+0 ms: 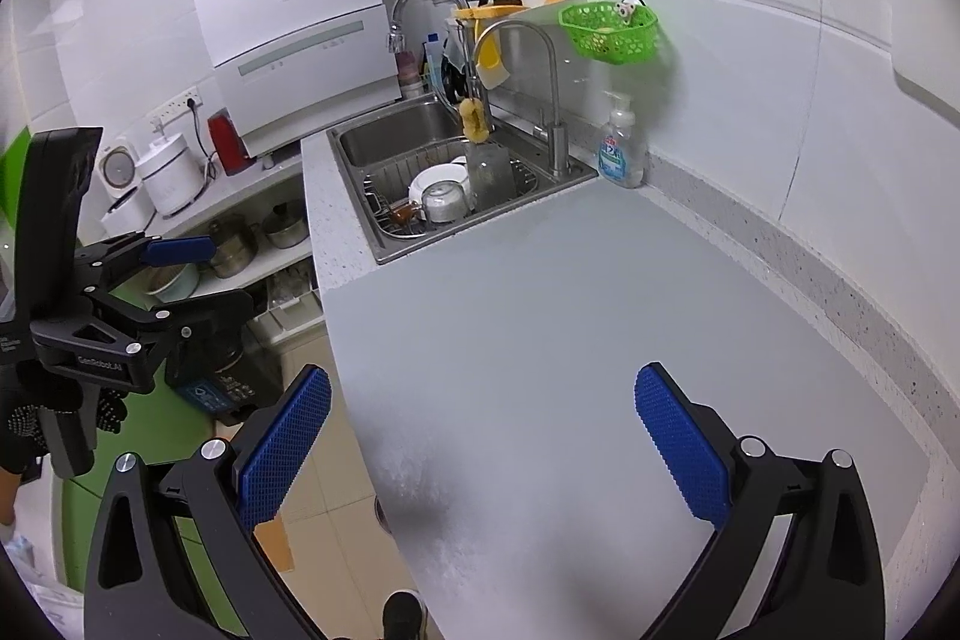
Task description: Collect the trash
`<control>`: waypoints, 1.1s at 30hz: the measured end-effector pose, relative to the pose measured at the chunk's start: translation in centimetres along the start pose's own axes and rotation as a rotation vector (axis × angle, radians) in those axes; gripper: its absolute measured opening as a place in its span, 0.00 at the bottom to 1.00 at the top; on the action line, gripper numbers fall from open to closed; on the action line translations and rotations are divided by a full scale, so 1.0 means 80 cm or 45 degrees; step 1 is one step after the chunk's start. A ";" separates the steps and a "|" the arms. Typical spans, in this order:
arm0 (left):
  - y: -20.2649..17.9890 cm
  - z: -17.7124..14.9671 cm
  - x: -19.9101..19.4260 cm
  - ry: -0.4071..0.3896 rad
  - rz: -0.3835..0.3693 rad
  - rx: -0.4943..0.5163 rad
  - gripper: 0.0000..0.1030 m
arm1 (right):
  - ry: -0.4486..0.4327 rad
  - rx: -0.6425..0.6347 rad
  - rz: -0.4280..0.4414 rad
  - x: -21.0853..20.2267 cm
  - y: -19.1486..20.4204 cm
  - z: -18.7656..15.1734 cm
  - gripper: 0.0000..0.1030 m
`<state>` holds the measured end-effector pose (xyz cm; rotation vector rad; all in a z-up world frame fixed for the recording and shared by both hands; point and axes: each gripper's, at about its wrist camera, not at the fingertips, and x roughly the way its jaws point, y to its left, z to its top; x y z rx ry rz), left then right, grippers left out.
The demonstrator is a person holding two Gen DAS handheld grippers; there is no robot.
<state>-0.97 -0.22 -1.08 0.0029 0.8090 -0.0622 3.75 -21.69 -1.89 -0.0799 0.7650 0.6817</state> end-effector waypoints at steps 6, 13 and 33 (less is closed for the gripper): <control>0.003 0.001 -0.003 -0.010 0.010 -0.003 0.97 | -0.003 -0.005 0.006 0.003 0.002 0.002 0.94; 0.005 0.002 -0.003 -0.013 0.014 -0.009 0.97 | -0.005 -0.005 0.009 0.004 0.003 0.004 0.94; 0.008 0.007 -0.005 -0.019 0.014 -0.003 0.97 | -0.003 -0.004 0.006 0.004 0.005 0.003 0.94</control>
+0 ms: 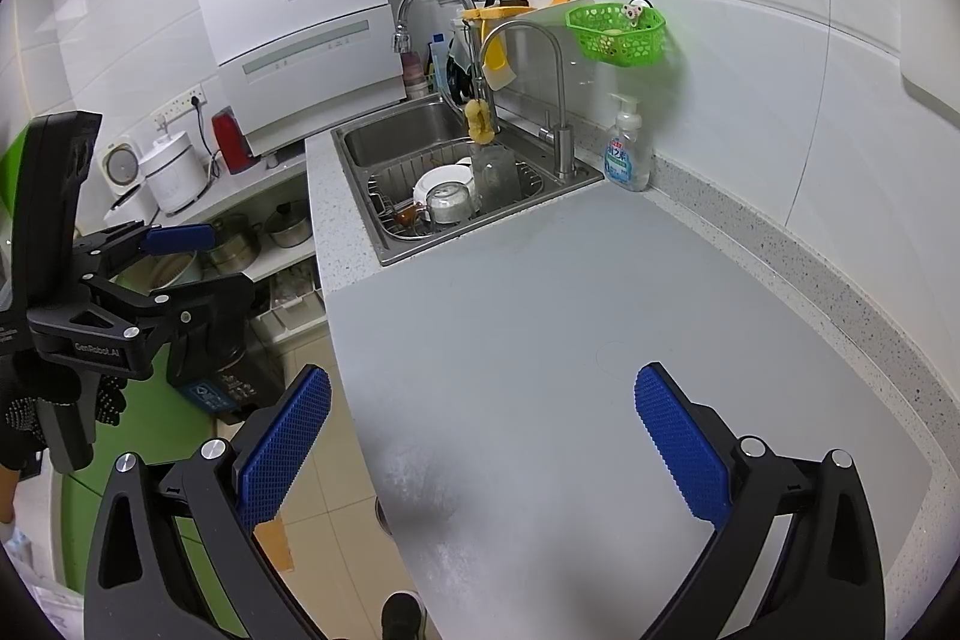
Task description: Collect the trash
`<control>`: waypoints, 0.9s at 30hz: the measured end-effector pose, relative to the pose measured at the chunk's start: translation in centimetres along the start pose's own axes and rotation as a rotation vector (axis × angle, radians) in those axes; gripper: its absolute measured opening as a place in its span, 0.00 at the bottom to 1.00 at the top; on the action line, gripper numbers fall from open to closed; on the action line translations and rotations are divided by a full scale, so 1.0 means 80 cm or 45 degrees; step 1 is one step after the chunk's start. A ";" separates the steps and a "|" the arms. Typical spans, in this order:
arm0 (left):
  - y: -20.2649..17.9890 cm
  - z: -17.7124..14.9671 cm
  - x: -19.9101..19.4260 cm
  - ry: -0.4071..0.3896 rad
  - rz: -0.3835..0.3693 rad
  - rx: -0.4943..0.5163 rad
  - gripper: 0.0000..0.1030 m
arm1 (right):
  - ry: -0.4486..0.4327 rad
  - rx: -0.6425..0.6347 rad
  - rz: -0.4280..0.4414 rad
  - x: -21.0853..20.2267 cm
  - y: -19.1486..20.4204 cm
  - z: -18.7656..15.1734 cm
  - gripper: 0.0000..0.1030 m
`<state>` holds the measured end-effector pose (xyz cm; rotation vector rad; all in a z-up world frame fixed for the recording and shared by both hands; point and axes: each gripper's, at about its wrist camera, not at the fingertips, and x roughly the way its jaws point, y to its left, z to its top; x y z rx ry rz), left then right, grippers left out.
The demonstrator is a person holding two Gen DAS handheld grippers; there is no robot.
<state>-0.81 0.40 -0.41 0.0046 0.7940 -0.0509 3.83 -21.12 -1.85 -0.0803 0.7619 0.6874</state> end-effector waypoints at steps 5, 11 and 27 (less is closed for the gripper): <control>-0.001 0.003 0.000 0.000 0.001 0.002 0.97 | 0.001 0.000 -0.001 0.000 -0.001 0.000 0.94; -0.002 0.003 0.000 -0.001 0.001 0.004 0.97 | 0.001 -0.001 -0.001 0.000 0.000 -0.001 0.94; -0.003 0.003 -0.004 -0.015 0.011 0.018 0.97 | 0.000 -0.009 -0.003 -0.002 0.006 -0.008 0.94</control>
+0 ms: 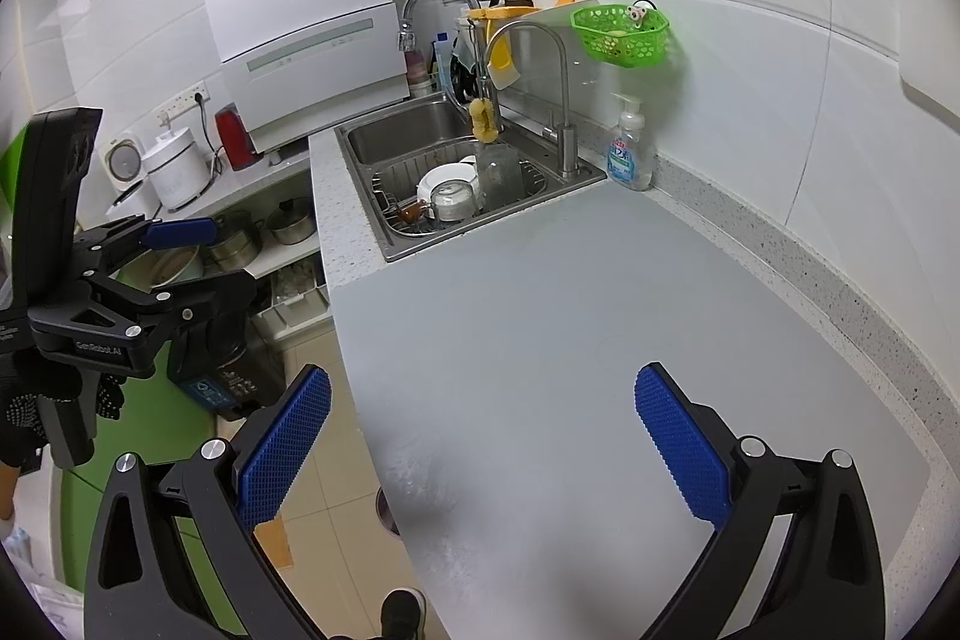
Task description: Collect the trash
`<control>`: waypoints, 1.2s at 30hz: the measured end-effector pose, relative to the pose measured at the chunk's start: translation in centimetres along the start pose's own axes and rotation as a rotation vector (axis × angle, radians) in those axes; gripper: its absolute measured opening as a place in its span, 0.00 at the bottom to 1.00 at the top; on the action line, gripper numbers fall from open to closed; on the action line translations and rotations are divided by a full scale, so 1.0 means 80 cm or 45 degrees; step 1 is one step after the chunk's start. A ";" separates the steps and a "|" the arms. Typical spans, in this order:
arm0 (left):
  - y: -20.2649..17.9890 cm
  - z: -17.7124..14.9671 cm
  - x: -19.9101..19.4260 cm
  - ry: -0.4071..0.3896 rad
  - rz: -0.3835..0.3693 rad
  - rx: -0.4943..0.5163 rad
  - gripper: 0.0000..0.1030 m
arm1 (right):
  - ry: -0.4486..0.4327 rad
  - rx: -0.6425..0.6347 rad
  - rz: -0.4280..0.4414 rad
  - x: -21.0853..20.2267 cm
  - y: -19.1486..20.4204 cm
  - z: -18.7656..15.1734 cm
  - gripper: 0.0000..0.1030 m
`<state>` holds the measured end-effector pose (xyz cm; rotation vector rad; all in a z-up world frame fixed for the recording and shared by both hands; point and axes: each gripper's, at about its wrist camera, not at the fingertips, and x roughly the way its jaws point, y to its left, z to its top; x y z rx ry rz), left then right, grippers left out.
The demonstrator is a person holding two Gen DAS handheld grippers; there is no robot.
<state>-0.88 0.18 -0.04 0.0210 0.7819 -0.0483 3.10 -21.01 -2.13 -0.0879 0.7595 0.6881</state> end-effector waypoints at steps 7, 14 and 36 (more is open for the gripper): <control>0.003 -0.001 0.000 0.001 -0.014 -0.037 0.97 | 0.005 -0.004 0.003 -0.002 0.001 -0.003 0.94; 0.006 -0.008 0.009 0.031 0.019 -0.071 0.97 | 0.006 -0.008 0.002 -0.002 -0.001 -0.004 0.94; 0.000 -0.015 0.002 0.004 0.076 -0.074 0.97 | 0.001 -0.020 0.001 -0.008 -0.001 -0.007 0.94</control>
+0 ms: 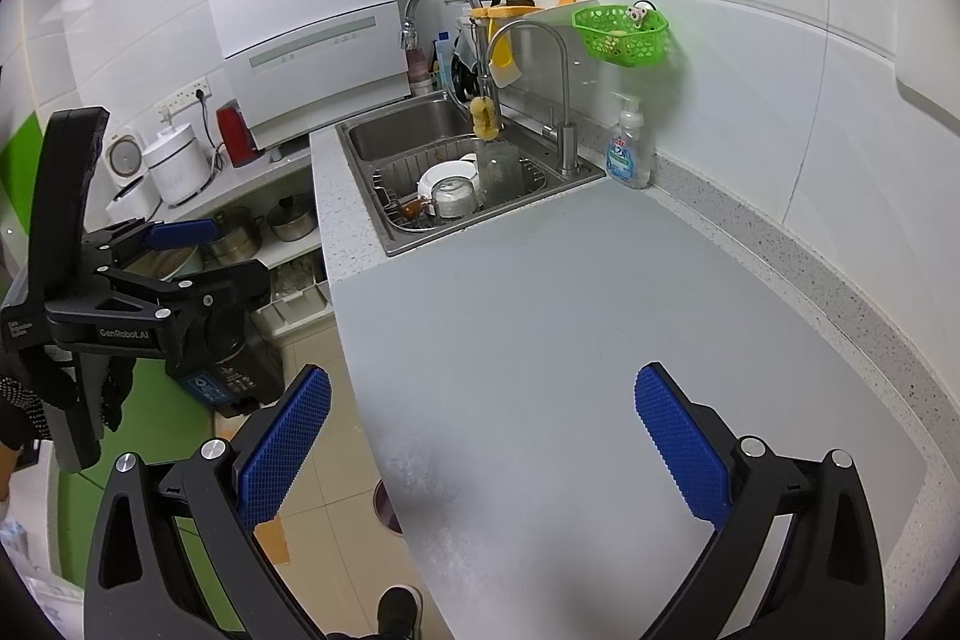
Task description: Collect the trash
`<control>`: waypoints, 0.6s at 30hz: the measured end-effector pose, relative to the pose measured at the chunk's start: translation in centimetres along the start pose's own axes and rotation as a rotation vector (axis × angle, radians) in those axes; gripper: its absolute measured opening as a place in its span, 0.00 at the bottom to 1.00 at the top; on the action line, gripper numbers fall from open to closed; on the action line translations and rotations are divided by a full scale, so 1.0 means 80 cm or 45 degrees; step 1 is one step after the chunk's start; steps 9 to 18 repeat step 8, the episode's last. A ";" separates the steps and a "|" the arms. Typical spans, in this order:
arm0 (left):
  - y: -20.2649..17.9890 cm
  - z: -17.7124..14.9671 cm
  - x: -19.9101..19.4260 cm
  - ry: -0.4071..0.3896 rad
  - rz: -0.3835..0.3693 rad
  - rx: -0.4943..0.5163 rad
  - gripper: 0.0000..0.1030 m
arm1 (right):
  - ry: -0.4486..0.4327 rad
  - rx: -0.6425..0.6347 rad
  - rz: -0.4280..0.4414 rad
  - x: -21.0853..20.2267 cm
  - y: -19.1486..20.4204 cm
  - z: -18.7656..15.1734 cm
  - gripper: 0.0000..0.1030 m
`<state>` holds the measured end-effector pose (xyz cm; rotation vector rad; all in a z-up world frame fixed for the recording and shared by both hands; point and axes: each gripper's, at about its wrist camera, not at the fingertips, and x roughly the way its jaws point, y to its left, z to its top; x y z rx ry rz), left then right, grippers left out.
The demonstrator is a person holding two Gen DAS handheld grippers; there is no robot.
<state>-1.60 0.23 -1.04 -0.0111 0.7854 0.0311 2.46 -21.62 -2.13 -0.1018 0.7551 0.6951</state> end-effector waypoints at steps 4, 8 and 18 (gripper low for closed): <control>-0.001 0.001 -0.001 -0.002 0.005 0.011 0.97 | -0.001 0.001 0.002 -0.001 0.000 0.000 0.94; -0.007 0.001 -0.004 -0.012 0.020 0.048 0.97 | -0.003 0.004 0.002 -0.001 0.000 0.000 0.94; -0.007 0.001 -0.004 -0.012 0.020 0.048 0.97 | -0.003 0.004 0.002 -0.001 0.000 0.000 0.94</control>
